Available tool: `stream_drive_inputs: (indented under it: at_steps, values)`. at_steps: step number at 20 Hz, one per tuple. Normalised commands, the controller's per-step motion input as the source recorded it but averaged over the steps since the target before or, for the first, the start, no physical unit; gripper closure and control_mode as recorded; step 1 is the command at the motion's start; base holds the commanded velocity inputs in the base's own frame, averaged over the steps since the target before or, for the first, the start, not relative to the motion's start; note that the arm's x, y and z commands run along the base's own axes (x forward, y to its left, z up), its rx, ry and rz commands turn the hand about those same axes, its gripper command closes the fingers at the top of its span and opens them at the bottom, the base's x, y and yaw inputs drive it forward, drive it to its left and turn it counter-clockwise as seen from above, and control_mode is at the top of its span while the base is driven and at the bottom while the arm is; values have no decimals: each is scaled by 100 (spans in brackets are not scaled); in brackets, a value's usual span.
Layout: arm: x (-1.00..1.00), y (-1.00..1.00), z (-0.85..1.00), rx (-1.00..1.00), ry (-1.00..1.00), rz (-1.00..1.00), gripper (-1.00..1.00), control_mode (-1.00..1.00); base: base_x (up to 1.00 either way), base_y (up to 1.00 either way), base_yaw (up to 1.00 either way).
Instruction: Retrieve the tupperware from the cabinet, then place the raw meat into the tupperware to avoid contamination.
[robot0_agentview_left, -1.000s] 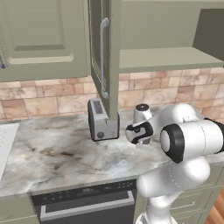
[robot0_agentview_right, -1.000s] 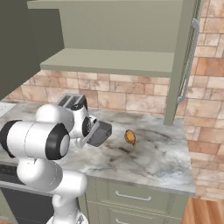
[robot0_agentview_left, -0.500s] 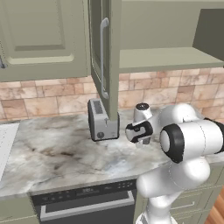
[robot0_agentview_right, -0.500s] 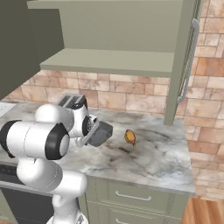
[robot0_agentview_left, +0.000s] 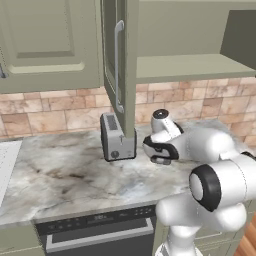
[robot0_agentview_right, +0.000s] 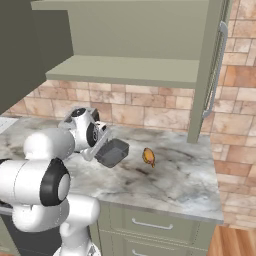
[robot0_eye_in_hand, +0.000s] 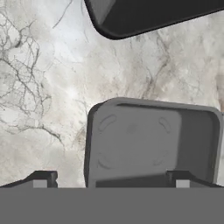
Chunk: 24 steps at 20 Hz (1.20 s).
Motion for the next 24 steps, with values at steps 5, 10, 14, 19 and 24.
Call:
stream_drive_inputs:
  at_steps: [5, 10, 14, 19, 24]
  values:
    - [-14, -19, 56, 0, -6, -11, -100, -100, 0, 0, 0]
    - [-5, -41, 35, 0, -4, -21, -100, -100, 0, 0, 0]
    - [-6, -44, 24, 0, -5, -25, -100, -100, 0, 0, 0]
    - [-6, -54, 2, 0, -1, -25, -100, -100, 0, 0, 0]
    - [-11, -70, 1, 11, -1, -15, -100, -100, 0, 0, 0]
